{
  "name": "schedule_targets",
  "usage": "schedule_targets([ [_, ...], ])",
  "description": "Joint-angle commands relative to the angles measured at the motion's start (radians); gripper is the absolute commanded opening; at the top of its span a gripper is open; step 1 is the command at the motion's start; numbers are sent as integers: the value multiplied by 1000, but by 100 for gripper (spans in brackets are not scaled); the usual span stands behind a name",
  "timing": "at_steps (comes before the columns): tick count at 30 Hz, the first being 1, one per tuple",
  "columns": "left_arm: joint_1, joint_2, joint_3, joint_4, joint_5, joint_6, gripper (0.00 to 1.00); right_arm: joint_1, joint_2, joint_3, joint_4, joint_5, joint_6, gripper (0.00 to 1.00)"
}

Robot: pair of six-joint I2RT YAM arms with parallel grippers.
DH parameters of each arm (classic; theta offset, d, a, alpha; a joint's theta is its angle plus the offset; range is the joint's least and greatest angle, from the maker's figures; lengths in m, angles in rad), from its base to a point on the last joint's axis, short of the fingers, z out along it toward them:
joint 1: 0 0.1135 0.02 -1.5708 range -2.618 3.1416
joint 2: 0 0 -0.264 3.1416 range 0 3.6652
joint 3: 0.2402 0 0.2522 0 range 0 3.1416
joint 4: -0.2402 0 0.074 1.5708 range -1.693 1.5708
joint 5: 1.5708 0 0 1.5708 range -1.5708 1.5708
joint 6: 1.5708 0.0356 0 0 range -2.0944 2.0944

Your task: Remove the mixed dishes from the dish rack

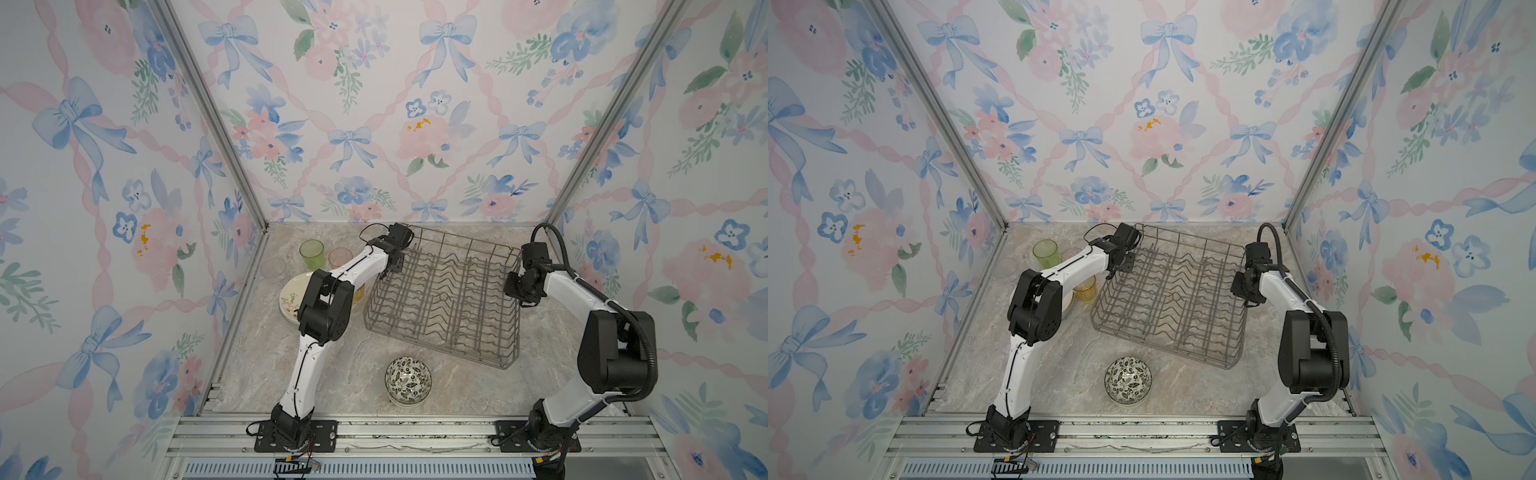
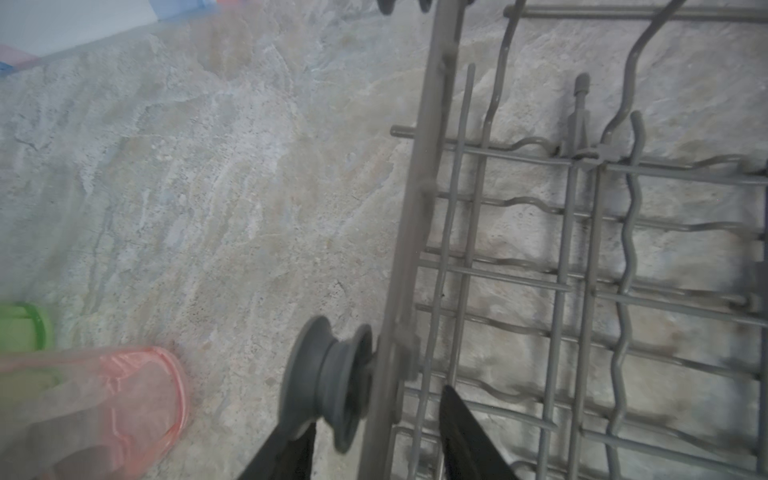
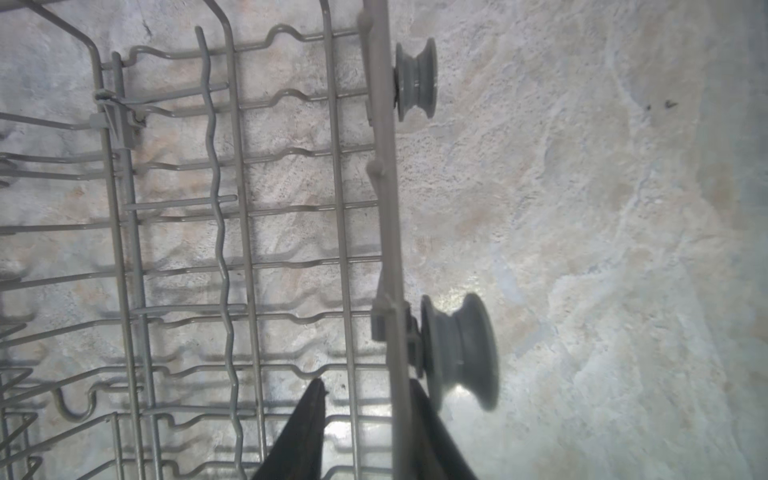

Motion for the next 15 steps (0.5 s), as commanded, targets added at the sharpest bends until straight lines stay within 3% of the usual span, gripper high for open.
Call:
schedule_targets([
  [1, -3, 33, 48, 17, -28, 22, 46, 49, 64, 72, 27, -61, -7, 31],
  [15, 18, 87, 128, 15, -78, 45, 47, 95, 314, 398, 0, -85, -50, 28],
])
